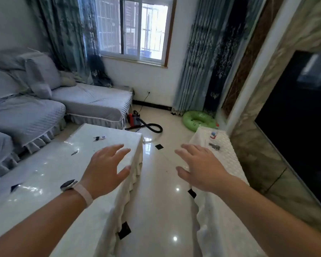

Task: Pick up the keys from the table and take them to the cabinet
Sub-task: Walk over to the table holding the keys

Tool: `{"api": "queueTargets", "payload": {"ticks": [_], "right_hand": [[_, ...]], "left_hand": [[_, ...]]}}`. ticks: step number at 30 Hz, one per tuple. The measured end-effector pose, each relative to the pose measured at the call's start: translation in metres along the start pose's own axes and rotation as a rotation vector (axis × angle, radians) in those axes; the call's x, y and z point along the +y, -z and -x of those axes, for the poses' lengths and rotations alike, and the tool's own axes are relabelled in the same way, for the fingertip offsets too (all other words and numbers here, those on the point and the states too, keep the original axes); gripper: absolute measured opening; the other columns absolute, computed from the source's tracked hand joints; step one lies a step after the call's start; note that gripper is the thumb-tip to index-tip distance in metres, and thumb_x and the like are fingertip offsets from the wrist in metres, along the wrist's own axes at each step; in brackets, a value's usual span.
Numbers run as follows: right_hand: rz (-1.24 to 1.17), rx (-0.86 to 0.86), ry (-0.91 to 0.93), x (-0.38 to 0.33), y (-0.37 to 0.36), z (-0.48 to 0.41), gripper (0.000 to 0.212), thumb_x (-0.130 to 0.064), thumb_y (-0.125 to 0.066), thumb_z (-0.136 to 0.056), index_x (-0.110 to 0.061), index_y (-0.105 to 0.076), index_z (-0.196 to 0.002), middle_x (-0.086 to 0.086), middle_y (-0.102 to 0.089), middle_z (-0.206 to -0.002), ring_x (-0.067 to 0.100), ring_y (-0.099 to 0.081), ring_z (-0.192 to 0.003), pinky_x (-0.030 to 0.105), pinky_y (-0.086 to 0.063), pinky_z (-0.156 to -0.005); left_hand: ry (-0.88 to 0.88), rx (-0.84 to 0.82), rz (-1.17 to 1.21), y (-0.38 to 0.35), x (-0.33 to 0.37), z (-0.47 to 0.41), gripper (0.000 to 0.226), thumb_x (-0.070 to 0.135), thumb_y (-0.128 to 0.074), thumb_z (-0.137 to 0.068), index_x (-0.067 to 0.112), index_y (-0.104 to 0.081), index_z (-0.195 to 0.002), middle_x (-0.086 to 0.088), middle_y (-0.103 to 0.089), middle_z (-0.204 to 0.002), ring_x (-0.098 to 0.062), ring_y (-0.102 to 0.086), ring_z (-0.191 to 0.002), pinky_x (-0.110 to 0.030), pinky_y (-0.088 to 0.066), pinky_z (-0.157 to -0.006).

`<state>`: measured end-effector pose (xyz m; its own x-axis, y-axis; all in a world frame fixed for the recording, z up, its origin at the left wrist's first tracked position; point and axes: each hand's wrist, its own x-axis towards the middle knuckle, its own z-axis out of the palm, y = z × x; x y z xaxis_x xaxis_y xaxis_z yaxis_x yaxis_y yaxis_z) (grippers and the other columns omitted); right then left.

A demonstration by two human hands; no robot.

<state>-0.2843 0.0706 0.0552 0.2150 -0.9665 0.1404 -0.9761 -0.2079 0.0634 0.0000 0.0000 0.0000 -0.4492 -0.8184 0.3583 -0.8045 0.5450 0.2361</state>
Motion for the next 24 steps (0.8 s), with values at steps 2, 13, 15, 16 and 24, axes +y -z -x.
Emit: {"api": "queueTargets", "payload": {"ticks": [2,13,15,16,24], "right_hand": [[-0.035,0.005,-0.019,0.007,-0.009,-0.026,0.056,-0.049,-0.046,-0.09,-0.027,-0.039,-0.141,0.002,-0.04,-0.149,0.023,-0.035,-0.135,0.037,-0.028,-0.109],[-0.198,0.056,-0.125,0.118,-0.065,-0.179,0.055,-0.051,-0.047,-0.09,-0.03,-0.041,-0.14,-0.001,-0.039,-0.149,0.022,-0.036,-0.134,0.044,-0.032,-0.109],[-0.22,0.054,-0.097,0.144,-0.085,-0.214,0.054,-0.049,-0.049,-0.09,-0.028,-0.043,-0.139,0.0,-0.042,-0.147,0.023,-0.037,-0.132,0.043,-0.032,-0.107],[-0.229,0.044,-0.077,0.157,-0.094,-0.231,0.054,-0.047,-0.05,-0.09,-0.026,-0.044,-0.139,0.001,-0.042,-0.147,0.023,-0.037,-0.132,0.041,-0.03,-0.106],[-0.253,-0.004,-0.004,0.264,-0.129,-0.371,0.054,-0.047,-0.048,-0.087,-0.024,-0.049,-0.136,0.002,-0.049,-0.142,0.025,-0.044,-0.128,0.039,-0.036,-0.1]], "left_hand": [[0.01,-0.027,0.017,-0.005,-0.011,-0.021,0.059,0.056,-0.043,-0.082,0.022,-0.056,-0.13,-0.009,-0.059,-0.133,-0.031,-0.054,-0.122,-0.053,-0.044,-0.098],[0.002,-0.057,-0.031,-0.085,-0.052,-0.179,0.057,0.052,-0.047,-0.083,0.022,-0.053,-0.131,-0.008,-0.057,-0.135,-0.03,-0.051,-0.125,-0.052,-0.042,-0.099],[0.012,-0.068,-0.047,-0.106,-0.058,-0.214,0.058,0.052,-0.046,-0.082,0.022,-0.054,-0.131,-0.008,-0.058,-0.135,-0.03,-0.051,-0.124,-0.052,-0.043,-0.099],[0.022,-0.073,-0.046,-0.115,-0.061,-0.232,0.058,0.052,-0.046,-0.082,0.022,-0.054,-0.131,-0.009,-0.058,-0.134,-0.03,-0.052,-0.124,-0.052,-0.043,-0.098],[0.153,-0.042,-0.043,-0.171,-0.068,-0.398,0.058,0.049,-0.05,-0.08,0.02,-0.055,-0.13,-0.01,-0.059,-0.133,-0.031,-0.053,-0.122,-0.053,-0.045,-0.097]]}}
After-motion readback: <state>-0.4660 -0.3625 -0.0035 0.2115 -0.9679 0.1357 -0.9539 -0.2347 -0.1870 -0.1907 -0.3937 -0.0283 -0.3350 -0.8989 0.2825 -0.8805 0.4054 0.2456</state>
